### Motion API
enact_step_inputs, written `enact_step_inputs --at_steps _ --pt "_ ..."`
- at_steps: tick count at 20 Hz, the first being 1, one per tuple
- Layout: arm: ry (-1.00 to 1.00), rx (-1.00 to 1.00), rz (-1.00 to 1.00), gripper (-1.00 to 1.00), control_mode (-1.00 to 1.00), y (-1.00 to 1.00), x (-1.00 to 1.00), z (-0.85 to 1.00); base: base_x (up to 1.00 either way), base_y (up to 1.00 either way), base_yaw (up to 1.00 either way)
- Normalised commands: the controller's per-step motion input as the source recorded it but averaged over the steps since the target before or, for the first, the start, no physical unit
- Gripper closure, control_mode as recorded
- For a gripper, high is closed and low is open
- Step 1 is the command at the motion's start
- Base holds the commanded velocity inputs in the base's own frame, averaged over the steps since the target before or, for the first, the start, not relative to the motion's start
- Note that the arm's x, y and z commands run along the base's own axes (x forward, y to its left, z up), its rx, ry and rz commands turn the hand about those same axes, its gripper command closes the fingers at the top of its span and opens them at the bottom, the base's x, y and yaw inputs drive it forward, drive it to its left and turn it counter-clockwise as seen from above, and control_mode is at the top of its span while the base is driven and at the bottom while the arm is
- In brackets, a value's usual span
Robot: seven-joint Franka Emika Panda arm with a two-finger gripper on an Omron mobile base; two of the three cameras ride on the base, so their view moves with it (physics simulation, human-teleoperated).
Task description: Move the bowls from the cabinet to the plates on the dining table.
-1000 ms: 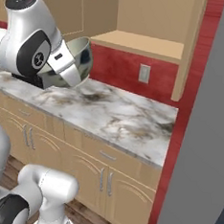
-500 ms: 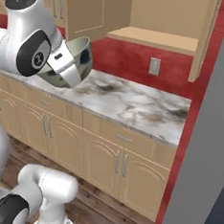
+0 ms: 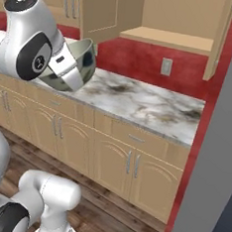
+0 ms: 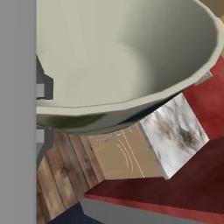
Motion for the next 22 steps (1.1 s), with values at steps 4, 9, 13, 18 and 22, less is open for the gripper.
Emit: enact_step_inputs --at_steps 4,9,13,18,22 --pt "0.00 0.00 0.00 1.00 1.00 0.00 0.00 0.00 -0.34 0.48 0.01" --pt "0.00 0.00 0.00 1.00 1.00 0.00 0.00 0.00 -0.06 0.41 0.07" --pt "0.00 0.00 0.00 1.00 1.00 0.00 0.00 0.00 0.00 0.01 0.25" --pt "0.00 0.00 0.00 1.00 1.00 0.00 0.00 0.00 0.00 0.00 0.25" --pt "0.00 0.00 0.00 1.00 1.00 0.00 0.00 0.00 0.00 0.00 0.25"
